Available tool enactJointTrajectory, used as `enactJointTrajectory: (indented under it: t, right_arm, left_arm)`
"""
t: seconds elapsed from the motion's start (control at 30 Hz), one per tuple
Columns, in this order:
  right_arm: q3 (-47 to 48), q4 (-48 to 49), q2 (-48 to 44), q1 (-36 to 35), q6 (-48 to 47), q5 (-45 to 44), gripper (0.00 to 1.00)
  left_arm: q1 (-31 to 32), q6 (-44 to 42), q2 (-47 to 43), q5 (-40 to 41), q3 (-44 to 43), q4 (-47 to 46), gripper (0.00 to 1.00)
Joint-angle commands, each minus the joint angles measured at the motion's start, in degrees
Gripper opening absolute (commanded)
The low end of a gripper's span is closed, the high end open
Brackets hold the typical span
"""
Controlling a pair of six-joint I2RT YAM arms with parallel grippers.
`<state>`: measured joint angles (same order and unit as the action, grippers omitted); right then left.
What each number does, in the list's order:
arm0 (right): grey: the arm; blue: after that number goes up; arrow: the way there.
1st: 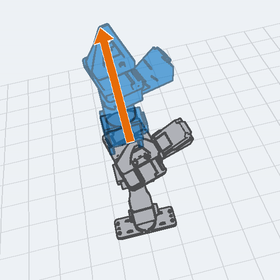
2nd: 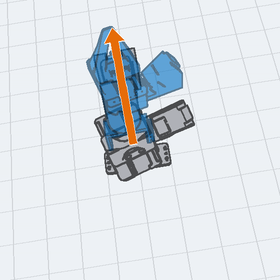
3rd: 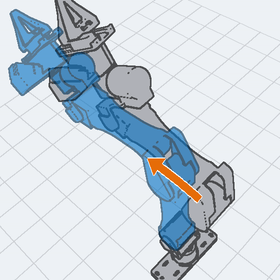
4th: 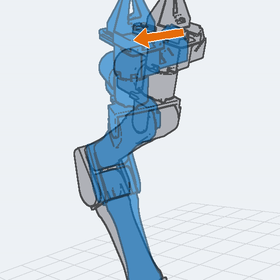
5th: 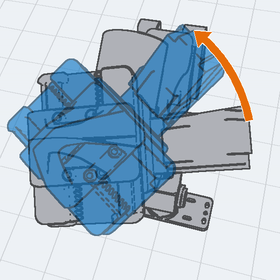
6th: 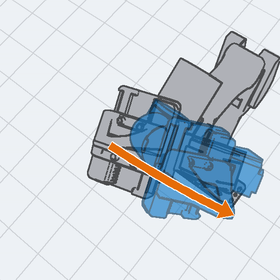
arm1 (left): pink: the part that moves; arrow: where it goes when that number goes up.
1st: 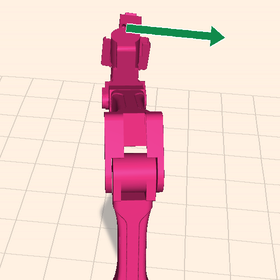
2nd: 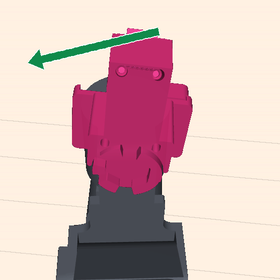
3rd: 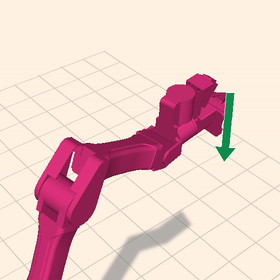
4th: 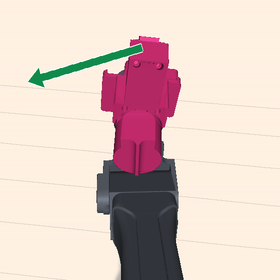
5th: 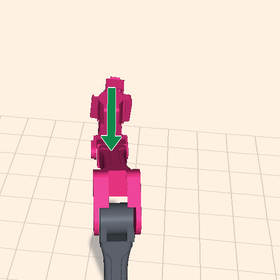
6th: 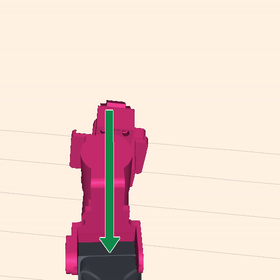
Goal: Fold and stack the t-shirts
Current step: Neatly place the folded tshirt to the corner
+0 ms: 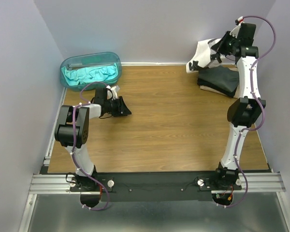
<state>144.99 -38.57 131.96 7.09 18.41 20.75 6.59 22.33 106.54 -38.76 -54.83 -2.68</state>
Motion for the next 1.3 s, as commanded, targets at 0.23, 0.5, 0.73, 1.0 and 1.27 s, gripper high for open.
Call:
enactJointTrajectory:
  t: [0.23, 0.5, 0.73, 1.0, 1.27]
  right_arm:
    - [-5.6, 3.5, -5.9, 4.5, -1.4, 3.0, 0.00]
    - [-12.9, 3.5, -6.7, 6.6, -4.8, 1.1, 0.00]
    - [-18.0, 3.4, -9.1, 6.7, -7.1, -3.8, 0.00]
    - [-23.2, 3.4, -11.9, 6.8, -8.5, -13.9, 0.01]
    - [-27.0, 3.2, -14.2, 6.8, -8.0, -27.1, 0.89]
  left_arm:
    - [0.2, -1.2, 1.7, 4.0, 4.6, 6.5, 0.49]
    - [0.3, -1.1, 1.1, 4.1, 5.2, 6.4, 0.49]
    - [0.2, -1.2, 0.4, 4.1, 5.9, 6.5, 0.49]
    - [0.2, -1.3, -2.2, 4.9, 5.8, 6.9, 0.49]
    - [0.2, -1.6, -6.3, 5.4, 4.6, 9.4, 0.50]
